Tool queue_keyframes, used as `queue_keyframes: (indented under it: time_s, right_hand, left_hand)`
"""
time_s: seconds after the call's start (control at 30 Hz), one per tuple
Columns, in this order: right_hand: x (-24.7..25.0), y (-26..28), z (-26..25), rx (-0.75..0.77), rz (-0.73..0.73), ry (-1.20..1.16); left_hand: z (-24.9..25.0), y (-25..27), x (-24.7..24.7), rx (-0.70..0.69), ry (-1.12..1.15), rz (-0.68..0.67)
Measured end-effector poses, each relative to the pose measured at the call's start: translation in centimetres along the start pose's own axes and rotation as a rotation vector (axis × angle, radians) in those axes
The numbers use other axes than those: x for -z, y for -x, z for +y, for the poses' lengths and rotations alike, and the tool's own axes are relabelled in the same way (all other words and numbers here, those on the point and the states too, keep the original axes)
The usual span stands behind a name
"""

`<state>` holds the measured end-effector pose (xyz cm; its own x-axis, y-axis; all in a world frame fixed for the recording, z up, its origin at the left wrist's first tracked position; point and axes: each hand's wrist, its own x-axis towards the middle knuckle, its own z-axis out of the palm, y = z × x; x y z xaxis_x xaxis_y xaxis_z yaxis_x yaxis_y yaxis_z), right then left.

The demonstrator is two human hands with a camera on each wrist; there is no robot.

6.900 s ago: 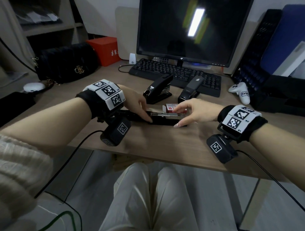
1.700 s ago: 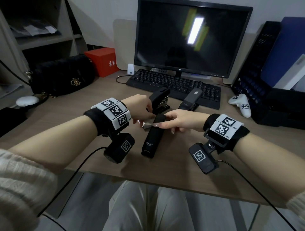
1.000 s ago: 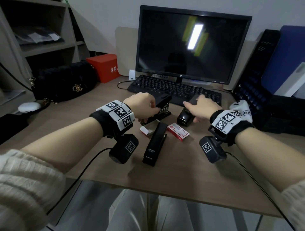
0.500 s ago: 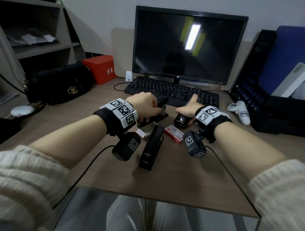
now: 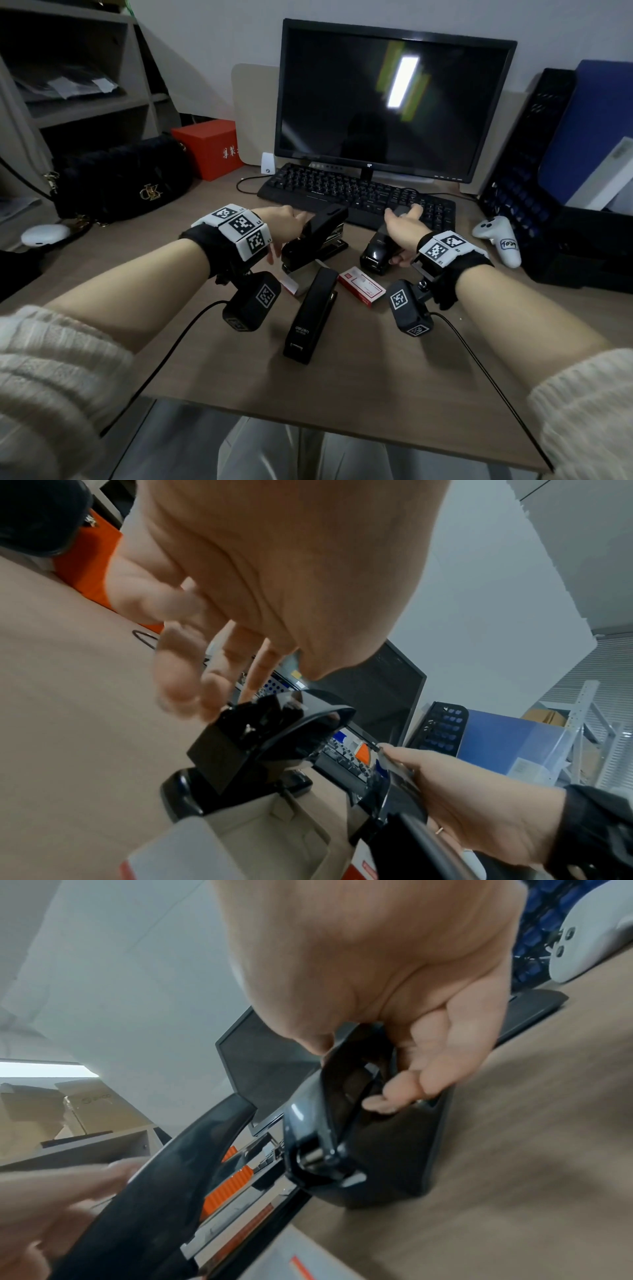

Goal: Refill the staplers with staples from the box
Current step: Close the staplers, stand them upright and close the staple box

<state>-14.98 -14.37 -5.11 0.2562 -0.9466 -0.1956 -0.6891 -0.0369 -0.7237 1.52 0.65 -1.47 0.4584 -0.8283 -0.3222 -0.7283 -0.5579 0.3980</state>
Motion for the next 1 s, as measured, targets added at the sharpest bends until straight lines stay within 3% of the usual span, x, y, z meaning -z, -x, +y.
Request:
queue_keyframes:
  time_s: [0.17, 0.4, 0.67, 0.87, 1.0]
  right_hand:
    - [0.1, 0.1, 0.0, -0.005, -0.067, 0.006]
    - [0.2, 0.0, 0.1, -0.003, -0.073, 0.002]
    - [0.4, 0.5, -0.5, 0.063, 0.046, 0.022]
    - [1.4, 1.3, -2.5, 0.251, 0.198, 0.19]
    - [1.9, 1.1, -3.2, 0.202, 0.166, 0.226]
  left_hand:
    - [0.0, -0.3, -0.7, 0.111, 0.029, -0.182]
    - [0.2, -0.9, -1.1, 0.088, 0.109, -0.282]
    - [-0.2, -0.7, -1.2, 0.021, 0.263, -0.292]
    - [-0.6, -0.7, -0.7, -0.011, 0.247, -0.295]
    - [-0.6, -0.5, -0.7, -0.02, 0.223, -0.293]
